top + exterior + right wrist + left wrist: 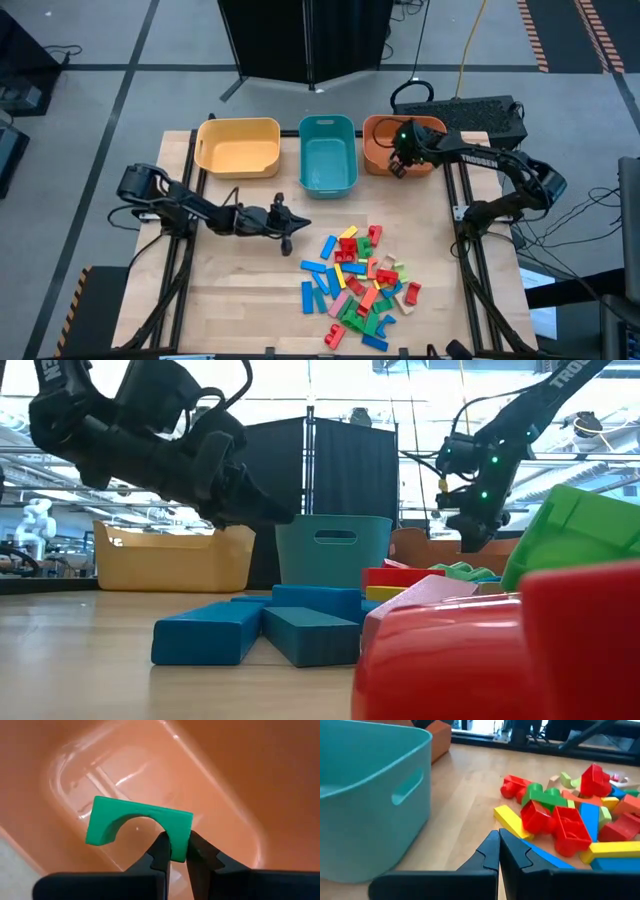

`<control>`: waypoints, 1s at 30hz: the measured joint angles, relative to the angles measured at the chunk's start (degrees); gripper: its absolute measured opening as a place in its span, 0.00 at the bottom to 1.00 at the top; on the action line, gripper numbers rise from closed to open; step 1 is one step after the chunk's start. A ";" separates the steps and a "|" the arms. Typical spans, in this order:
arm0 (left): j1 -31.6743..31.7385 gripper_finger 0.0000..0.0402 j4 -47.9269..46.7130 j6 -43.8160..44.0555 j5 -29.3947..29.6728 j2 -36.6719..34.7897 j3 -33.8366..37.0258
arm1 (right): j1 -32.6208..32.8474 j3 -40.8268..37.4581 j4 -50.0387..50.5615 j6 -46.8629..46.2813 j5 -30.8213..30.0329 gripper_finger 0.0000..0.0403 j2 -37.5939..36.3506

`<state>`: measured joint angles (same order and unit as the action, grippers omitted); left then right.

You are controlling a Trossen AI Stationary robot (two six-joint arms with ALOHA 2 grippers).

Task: Sort blocks by size
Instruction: Put the green arch block into the orange bin, then put the light green arch block into the orange bin

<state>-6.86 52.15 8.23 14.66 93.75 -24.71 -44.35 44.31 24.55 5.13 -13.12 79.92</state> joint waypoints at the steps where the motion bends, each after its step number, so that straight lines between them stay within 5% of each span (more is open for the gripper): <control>1: -0.25 0.00 -0.03 -0.25 -0.07 0.19 -0.01 | -0.01 0.00 -0.43 -0.08 -0.03 0.08 -0.01; 12: -1.52 0.13 0.06 -2.76 -0.04 0.42 -0.02 | 0.02 0.00 -0.89 -1.43 -0.20 0.10 -0.15; 24: -1.55 0.23 0.02 -1.03 -4.74 0.42 -0.02 | 0.02 0.00 -1.39 -1.45 -0.25 0.41 -0.18; 30: -2.80 0.23 -0.14 -1.58 -4.98 0.42 -1.24 | 0.44 0.04 -1.81 -1.47 -0.25 0.46 -1.89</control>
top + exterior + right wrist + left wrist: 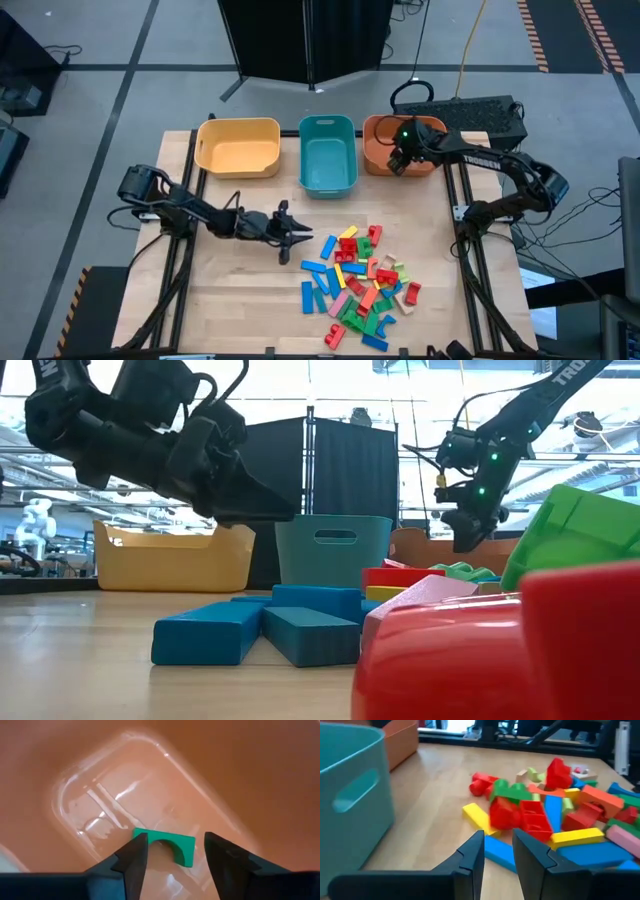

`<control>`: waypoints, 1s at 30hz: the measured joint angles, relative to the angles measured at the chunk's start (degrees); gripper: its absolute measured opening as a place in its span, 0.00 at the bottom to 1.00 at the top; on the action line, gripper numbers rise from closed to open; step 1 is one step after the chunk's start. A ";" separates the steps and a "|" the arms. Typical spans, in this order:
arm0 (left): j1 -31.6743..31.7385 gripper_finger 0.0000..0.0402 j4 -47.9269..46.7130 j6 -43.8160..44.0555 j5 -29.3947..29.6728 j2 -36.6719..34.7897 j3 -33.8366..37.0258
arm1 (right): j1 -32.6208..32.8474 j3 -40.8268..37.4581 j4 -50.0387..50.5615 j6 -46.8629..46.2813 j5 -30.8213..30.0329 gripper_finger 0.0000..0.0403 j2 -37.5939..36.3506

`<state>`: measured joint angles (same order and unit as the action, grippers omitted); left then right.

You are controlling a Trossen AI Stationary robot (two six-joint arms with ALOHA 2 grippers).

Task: Sort blocks by size
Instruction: Put the light green arch block into the orange bin

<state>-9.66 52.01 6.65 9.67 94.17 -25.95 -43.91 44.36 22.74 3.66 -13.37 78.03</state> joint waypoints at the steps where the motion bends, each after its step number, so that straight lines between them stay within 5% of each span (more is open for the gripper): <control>1: -0.32 0.23 -0.04 -0.47 0.00 0.00 -0.29 | 0.16 0.07 0.27 0.01 -0.01 0.46 -0.75; 7: -1.37 0.23 -0.02 -3.61 1.61 0.00 -2.41 | 2.76 0.18 1.33 0.08 1.21 0.45 -7.95; 15: -1.37 0.23 -0.74 -6.15 2.10 1.68 -5.59 | 8.90 0.26 8.21 -2.65 14.76 0.42 -15.59; 30: -1.63 0.23 -0.68 -7.54 2.12 14.42 -14.13 | 23.43 0.26 16.18 -11.34 14.98 0.33 -16.87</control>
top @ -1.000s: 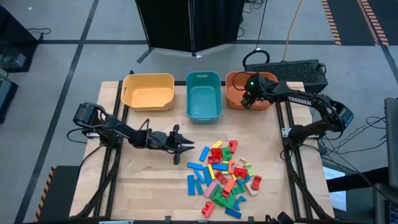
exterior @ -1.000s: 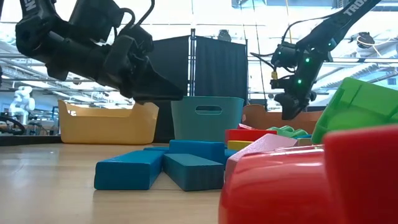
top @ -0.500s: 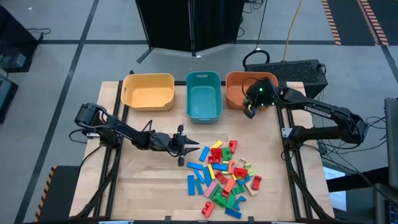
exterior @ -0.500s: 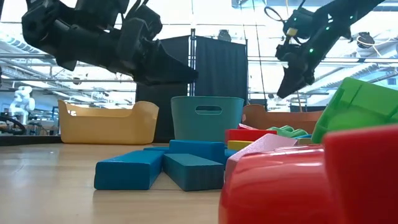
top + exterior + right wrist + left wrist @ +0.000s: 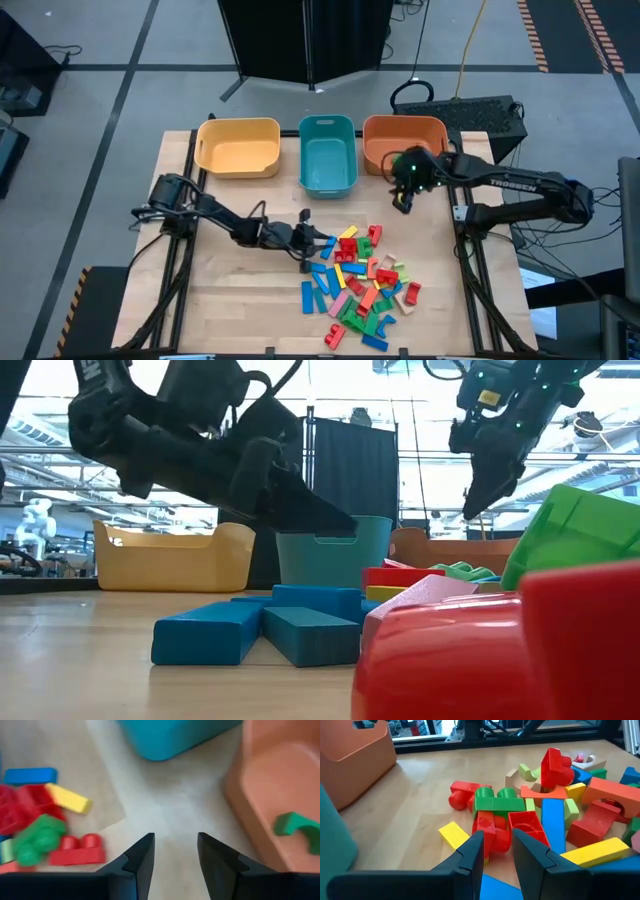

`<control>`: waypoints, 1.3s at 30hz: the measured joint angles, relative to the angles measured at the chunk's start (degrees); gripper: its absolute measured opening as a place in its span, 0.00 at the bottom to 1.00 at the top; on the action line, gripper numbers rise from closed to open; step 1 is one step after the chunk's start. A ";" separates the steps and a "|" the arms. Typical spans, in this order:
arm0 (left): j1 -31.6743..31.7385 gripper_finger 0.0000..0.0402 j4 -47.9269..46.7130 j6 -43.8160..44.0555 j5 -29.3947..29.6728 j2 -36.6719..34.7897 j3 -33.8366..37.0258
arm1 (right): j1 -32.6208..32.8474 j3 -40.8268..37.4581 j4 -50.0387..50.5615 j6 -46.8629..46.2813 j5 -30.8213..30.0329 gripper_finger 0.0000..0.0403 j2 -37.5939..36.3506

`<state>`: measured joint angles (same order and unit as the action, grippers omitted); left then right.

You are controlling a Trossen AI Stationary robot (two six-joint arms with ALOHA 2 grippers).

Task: Sort blocks by size
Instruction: Put the light green arch block into the orange bin

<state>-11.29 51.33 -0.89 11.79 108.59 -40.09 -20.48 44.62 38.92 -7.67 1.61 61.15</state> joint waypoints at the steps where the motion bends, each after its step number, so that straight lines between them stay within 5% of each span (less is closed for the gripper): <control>1: 0.00 0.23 -0.02 0.00 0.00 0.16 -0.28 | 1.38 0.00 0.19 -0.82 -0.04 0.33 -0.33; 23: 2.22 0.23 0.70 -1.19 0.90 0.29 -0.51 | 34.69 -0.02 9.87 -25.19 -0.59 0.33 -1.93; 39: 7.52 0.23 5.37 -1.42 0.92 0.24 -0.51 | 48.51 -0.02 9.28 -38.04 -6.30 0.33 4.20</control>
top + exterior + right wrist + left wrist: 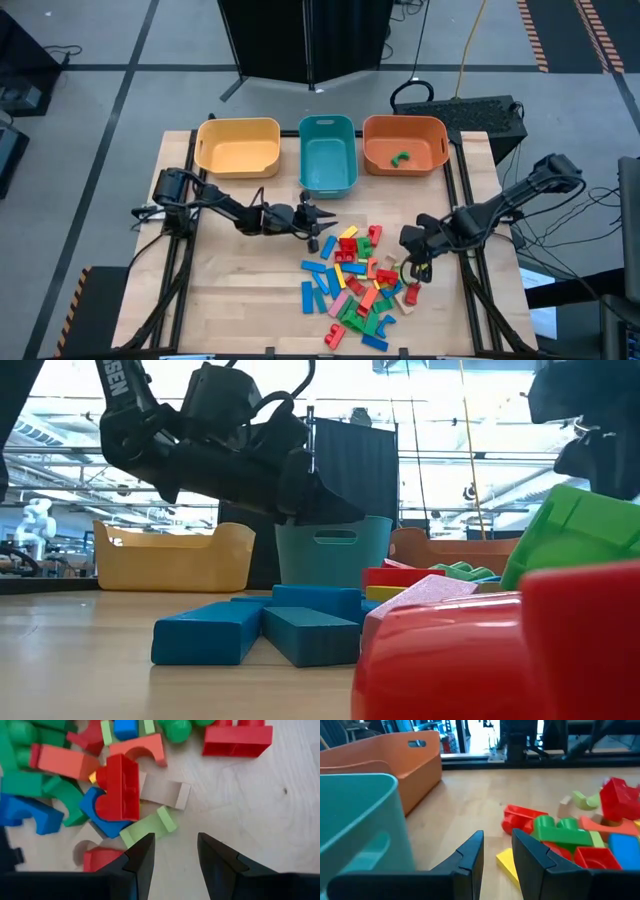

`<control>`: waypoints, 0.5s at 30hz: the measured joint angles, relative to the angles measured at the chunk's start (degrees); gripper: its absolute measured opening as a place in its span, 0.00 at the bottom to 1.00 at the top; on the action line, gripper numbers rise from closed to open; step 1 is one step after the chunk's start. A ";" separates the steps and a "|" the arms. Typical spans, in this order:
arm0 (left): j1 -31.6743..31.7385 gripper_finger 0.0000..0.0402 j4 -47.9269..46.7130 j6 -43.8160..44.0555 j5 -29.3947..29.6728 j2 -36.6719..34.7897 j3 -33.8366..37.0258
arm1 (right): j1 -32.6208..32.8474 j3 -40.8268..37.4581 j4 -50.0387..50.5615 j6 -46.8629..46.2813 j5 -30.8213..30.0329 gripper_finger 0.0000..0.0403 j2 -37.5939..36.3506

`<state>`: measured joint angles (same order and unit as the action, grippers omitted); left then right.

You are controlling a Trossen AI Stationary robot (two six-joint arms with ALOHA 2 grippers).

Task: Sort blocks by size
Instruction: Put the light green arch block into the orange bin

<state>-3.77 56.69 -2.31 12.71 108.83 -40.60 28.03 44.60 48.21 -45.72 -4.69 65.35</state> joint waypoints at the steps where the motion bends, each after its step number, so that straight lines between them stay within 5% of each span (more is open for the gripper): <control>1: 0.11 0.23 -0.01 0.00 0.00 -0.02 0.00 | 0.68 0.00 -0.05 0.10 -0.89 0.33 0.73; 15: -2.47 0.23 -0.17 0.50 -0.72 -0.02 0.00 | 2.84 0.00 -1.90 17.08 -3.32 0.33 15.23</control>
<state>-6.23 56.52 -1.80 11.99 108.81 -40.60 30.87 44.60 46.30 -28.64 -8.01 80.58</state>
